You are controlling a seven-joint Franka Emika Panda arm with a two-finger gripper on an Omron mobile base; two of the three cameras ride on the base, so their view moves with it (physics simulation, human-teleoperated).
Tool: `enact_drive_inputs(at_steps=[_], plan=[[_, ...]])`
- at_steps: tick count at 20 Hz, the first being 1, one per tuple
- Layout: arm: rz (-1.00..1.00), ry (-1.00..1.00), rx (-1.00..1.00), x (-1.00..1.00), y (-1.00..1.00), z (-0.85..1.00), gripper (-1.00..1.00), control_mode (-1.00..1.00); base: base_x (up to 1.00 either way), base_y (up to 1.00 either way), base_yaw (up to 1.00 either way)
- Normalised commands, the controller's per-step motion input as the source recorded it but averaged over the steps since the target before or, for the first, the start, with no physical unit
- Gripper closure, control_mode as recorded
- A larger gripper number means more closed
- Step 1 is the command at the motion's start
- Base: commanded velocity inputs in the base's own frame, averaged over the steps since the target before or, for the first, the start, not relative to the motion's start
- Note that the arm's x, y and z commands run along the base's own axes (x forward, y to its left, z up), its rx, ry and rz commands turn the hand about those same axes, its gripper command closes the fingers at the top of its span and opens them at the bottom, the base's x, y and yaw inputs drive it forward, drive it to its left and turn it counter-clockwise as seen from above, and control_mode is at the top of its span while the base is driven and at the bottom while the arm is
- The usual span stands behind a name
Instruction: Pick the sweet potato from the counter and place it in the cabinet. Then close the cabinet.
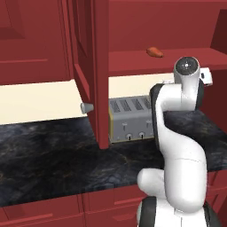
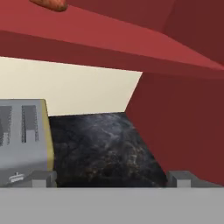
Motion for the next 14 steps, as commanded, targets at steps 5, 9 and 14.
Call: enact_drive_inputs(at_steps=[5,9,14], plan=[[-0.03,-0.31,0.00,-1.00,-0.08,-0.40,-1.00,-1.00,0.00,0.00,0.00],[0.00,-0.29,0.00,-1.00,-0.13,-0.36,-1.00,-1.00,0.00,0.00,0.00],[0.00,-0.44,0.00,-1.00,-0.15,-0.20,-1.00,-1.00,0.00,0.00,0.00]])
